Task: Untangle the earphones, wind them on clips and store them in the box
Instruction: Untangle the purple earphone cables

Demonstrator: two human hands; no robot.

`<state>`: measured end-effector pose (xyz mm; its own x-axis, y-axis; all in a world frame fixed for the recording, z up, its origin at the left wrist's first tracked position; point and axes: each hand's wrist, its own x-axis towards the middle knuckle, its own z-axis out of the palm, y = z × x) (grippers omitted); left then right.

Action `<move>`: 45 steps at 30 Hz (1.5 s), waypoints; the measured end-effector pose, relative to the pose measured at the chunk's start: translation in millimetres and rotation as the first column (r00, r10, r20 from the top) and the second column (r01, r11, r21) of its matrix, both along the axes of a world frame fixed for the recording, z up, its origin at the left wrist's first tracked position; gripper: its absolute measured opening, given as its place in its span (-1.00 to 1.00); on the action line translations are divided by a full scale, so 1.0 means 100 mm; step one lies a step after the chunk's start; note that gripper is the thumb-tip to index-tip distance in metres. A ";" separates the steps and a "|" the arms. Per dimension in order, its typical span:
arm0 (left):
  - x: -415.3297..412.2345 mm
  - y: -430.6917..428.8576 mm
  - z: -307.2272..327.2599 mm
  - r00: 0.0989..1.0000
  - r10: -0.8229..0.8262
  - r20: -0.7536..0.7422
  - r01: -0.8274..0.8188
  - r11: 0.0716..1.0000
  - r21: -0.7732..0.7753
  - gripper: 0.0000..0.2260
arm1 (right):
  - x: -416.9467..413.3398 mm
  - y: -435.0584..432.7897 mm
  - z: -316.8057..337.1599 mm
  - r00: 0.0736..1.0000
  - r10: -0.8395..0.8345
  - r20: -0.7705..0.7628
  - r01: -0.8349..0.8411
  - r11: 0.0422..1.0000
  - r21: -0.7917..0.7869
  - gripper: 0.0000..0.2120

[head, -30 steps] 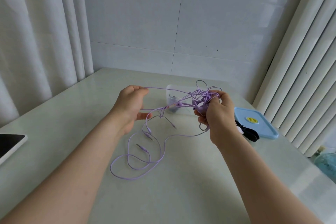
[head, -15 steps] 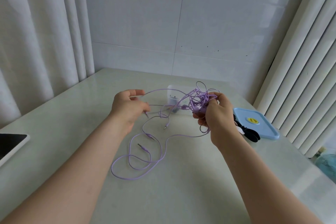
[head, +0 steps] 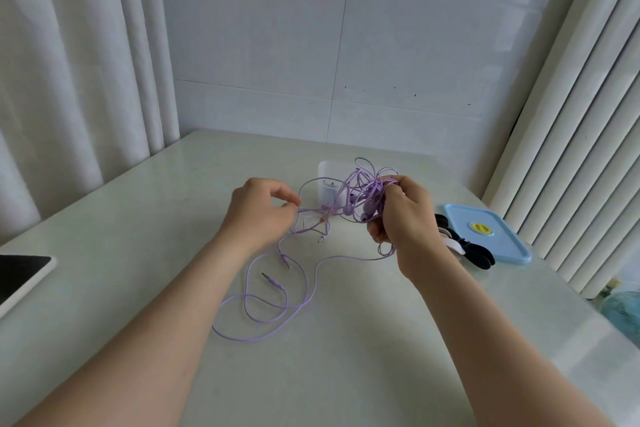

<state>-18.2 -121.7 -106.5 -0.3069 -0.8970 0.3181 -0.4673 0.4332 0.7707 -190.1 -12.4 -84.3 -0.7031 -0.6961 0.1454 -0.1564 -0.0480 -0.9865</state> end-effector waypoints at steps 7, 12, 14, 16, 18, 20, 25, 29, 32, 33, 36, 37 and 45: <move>-0.02 -0.06 -0.14 0.970 -0.073 0.231 0.123 0.970 -0.208 -0.83 | 0.00 0.01 0.01 1.000 0.014 0.006 -0.014 1.000 -0.006 -0.70; 0.00 -0.08 -0.08 0.975 -0.128 0.179 0.173 0.949 -0.262 -0.63 | -0.03 -0.01 -0.03 0.993 -0.104 -0.056 0.106 0.994 0.035 -0.71; 0.00 -0.07 -0.04 0.976 -0.189 0.108 0.210 0.945 -0.250 -0.77 | -0.09 -0.03 -0.07 0.974 -0.185 -0.128 0.196 0.978 0.075 -0.72; 0.00 -0.07 0.00 0.983 -0.183 -0.009 0.176 0.961 -0.215 -0.84 | -0.12 -0.03 -0.08 0.946 -0.234 -0.226 0.259 0.961 0.091 -0.73; -0.01 -0.06 0.02 0.969 -0.180 -0.169 0.163 0.981 -0.108 -0.82 | -0.11 -0.04 -0.08 0.915 -0.232 -0.329 0.276 0.957 0.091 -0.73; -0.02 -0.05 0.06 0.927 -0.173 -0.331 0.186 0.983 0.006 -0.84 | -0.09 -0.07 -0.10 0.878 -0.204 -0.433 0.269 0.959 0.092 -0.71; 0.06 -0.10 0.10 0.891 -0.143 -0.431 0.190 0.979 0.068 -0.80 | -0.11 -0.10 -0.13 0.782 -0.226 -0.581 0.352 0.929 0.113 -0.60; 0.08 -0.15 0.04 0.967 0.073 -0.243 -0.118 0.977 -0.177 -0.79 | -0.11 0.02 -0.10 0.647 -0.207 -0.734 0.455 0.877 0.153 -0.35; 0.08 -0.23 -0.04 0.951 0.202 -0.235 -0.249 0.949 -0.193 -0.86 | -0.12 0.03 -0.13 0.555 -0.163 -0.816 0.470 0.871 0.145 -0.36; 0.10 -0.27 -0.06 0.942 0.247 -0.230 -0.291 0.938 -0.186 -0.84 | -0.13 0.03 -0.14 0.525 -0.145 -0.839 0.482 0.863 0.153 -0.40; 0.16 -0.33 -0.07 0.874 0.374 -0.311 -0.404 0.914 -0.036 -0.86 | -0.16 0.04 -0.17 0.437 -0.045 -0.898 0.523 0.825 0.213 -0.51; 0.17 -0.36 -0.07 0.843 0.389 -0.373 -0.400 0.915 0.049 -0.90 | -0.17 0.04 -0.18 0.428 -0.005 -0.904 0.524 0.817 0.243 -0.53; 0.06 -0.22 0.11 0.797 0.237 -0.556 0.078 0.872 0.483 -0.62 | -0.17 -0.08 -0.22 0.728 -0.049 -0.683 0.186 0.974 0.129 -0.75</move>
